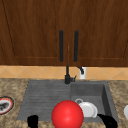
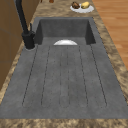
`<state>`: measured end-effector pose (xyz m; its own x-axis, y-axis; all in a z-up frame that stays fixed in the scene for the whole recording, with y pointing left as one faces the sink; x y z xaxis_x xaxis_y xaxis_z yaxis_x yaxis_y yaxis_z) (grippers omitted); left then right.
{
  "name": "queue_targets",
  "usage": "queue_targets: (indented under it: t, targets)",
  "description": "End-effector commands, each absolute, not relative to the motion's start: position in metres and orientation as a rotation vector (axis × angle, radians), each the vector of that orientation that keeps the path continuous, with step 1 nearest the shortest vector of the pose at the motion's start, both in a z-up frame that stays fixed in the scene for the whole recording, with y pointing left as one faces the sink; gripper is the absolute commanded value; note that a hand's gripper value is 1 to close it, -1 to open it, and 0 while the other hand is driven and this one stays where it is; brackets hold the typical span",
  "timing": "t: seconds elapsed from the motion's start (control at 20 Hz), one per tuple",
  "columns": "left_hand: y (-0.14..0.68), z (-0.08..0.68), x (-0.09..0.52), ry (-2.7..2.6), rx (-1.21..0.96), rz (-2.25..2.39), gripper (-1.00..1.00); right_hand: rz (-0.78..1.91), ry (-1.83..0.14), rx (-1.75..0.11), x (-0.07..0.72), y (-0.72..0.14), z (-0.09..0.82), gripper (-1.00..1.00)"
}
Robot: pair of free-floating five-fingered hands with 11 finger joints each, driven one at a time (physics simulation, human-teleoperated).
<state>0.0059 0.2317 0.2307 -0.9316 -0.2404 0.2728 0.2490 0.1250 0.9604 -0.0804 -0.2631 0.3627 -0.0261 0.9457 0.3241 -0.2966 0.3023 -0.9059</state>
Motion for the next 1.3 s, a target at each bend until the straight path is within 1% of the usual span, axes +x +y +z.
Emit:
queue_targets:
  t: [0.0,0.35,0.7,0.85,1.0,1.1,1.25]
  targets:
    - [0.232,0.233,0.006,-2.052,-0.003,-1.866,-1.0,1.147,-1.18,-0.726,-0.08,-0.263,0.363,0.0]
    - [0.236,0.266,0.017,-2.056,-0.091,-1.883,-1.0,1.133,-1.187,-0.729,-0.08,-0.263,0.363,0.0]
    - [0.234,0.305,0.015,-2.043,-0.128,-1.9,-1.0,1.127,-1.189,-0.73,-0.08,-0.263,0.362,0.0]
    - [0.233,0.32,0.015,-2.051,-0.074,-1.856,-1.0,1.126,-1.189,-0.73,-0.08,-0.263,0.362,0.0]
    - [0.233,0.318,0.022,-1.993,-0.127,-1.838,-1.0,1.125,-1.189,-0.73,-0.08,-0.263,0.362,0.0]
    - [0.234,0.318,0.017,-2.033,-0.07,-1.862,-1.0,1.125,-1.19,-0.73,-0.08,-0.263,0.362,0.0]
    - [0.24,0.318,0.027,-2.02,-0.073,-1.871,-1.0,1.124,-1.19,-0.73,-0.08,-0.263,0.362,0.0]
